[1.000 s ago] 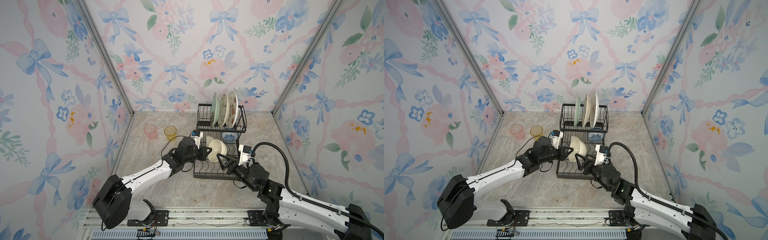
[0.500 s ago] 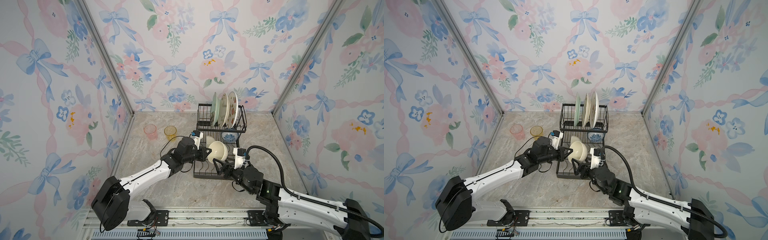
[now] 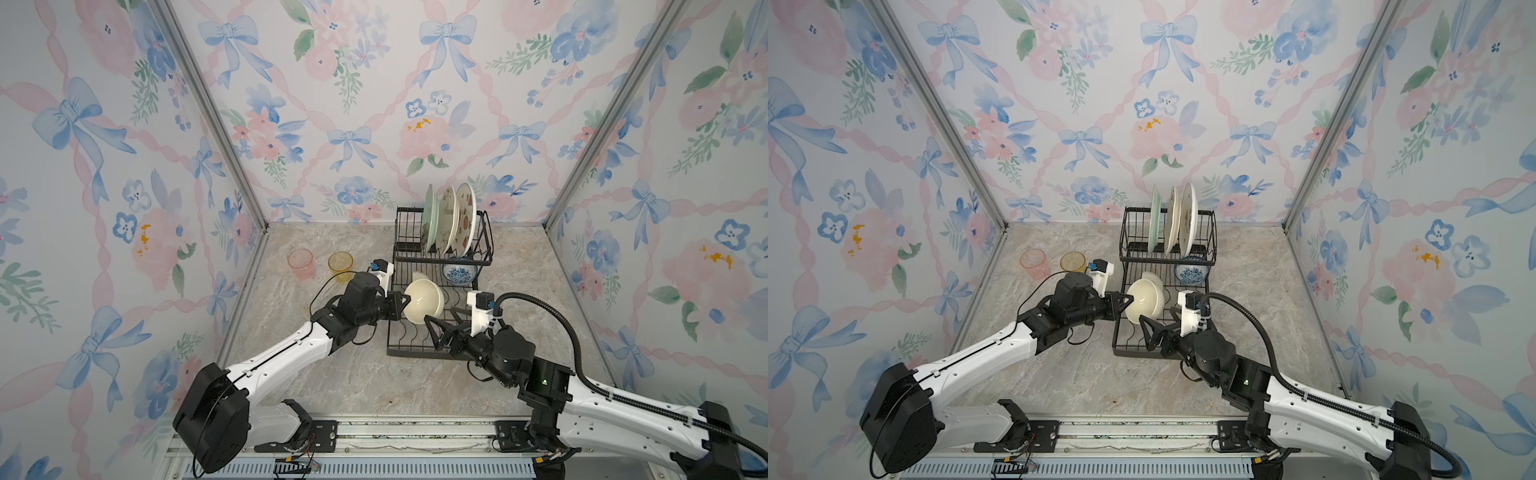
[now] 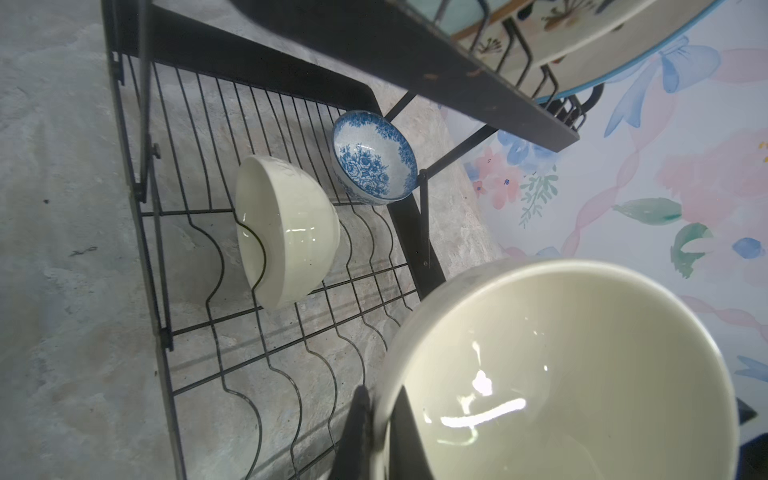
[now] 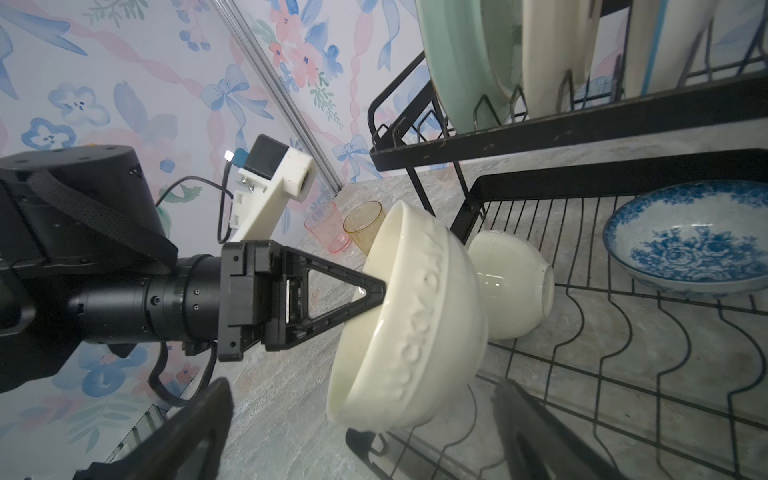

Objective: Unload the mixed dishes from the dish rack
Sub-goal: 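Open the right gripper while the left gripper pulls the cream bowl away, then carry the cream bowl with the left gripper and set it beside the glasses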

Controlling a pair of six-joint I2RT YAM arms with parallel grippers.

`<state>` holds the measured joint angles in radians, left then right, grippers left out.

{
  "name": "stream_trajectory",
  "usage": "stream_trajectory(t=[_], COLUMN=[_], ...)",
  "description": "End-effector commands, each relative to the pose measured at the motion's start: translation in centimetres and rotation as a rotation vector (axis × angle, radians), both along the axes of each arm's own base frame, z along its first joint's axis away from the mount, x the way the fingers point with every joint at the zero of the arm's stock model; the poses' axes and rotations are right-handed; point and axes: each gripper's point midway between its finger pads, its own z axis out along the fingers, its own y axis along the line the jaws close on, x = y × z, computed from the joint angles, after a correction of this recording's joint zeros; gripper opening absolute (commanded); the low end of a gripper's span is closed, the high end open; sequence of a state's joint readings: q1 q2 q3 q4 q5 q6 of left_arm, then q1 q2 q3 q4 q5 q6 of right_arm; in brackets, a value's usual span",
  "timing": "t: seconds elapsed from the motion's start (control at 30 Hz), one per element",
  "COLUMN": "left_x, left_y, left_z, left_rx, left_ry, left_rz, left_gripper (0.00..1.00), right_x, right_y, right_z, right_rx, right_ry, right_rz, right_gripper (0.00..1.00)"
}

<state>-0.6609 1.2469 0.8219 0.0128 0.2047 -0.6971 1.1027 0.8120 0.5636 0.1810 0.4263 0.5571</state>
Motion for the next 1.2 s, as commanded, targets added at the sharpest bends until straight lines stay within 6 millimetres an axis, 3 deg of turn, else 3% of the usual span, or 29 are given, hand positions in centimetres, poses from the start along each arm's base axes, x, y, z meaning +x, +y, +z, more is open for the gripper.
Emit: stream_trajectory(t=[0.0, 0.2, 0.37, 0.43, 0.57, 0.8, 0.83, 0.93, 1.03, 1.17], left_x=[0.6, 1.4, 1.5, 1.4, 2.0, 3.7, 4.6, 6.2, 8.4, 9.8], left_y=[1.6, 7.2, 14.0, 16.9, 21.0, 25.7, 26.3, 27.8, 28.4, 28.9], left_z=[2.4, 2.3, 1.2, -0.6, -1.8, -4.9, -4.3, -5.8, -7.6, -10.1], left_rx=[-0.026, 0.082, 0.206, 0.276, 0.333, 0.392, 0.386, 0.429, 0.411, 0.437], left_ry=[-0.074, -0.111, -0.116, -0.086, -0.043, 0.090, 0.089, 0.145, 0.224, 0.295], left_rz=[0.033, 0.167, 0.349, 0.423, 0.547, 0.664, 0.682, 0.701, 0.667, 0.665], left_gripper=[0.00, 0.00, 0.00, 0.00, 0.00, 0.00, 0.00, 0.00, 0.00, 0.00], right_x=[-0.1, 0.5, 0.8, 0.9, 1.0, 0.7, 0.6, 0.2, -0.2, -0.6], right_y=[-1.2, -3.0, -3.8, -4.1, -4.5, -5.4, -5.6, -6.3, -7.1, -8.4], right_z=[1.7, 1.2, 0.6, 0.4, -0.5, -2.7, -2.8, -3.4, -3.7, -3.6], right_rx=[-0.029, -0.059, -0.086, -0.099, -0.151, -0.228, -0.221, -0.197, -0.171, -0.158], right_ry=[-0.025, 0.023, 0.042, 0.046, 0.067, 0.098, 0.100, 0.102, 0.090, 0.075], right_rz=[-0.029, -0.104, -0.131, -0.139, -0.150, -0.159, -0.160, -0.162, -0.166, -0.180], right_gripper=[0.97, 0.97, 0.97, 0.97, 0.97, 0.97, 0.97, 0.97, 0.97, 0.97])
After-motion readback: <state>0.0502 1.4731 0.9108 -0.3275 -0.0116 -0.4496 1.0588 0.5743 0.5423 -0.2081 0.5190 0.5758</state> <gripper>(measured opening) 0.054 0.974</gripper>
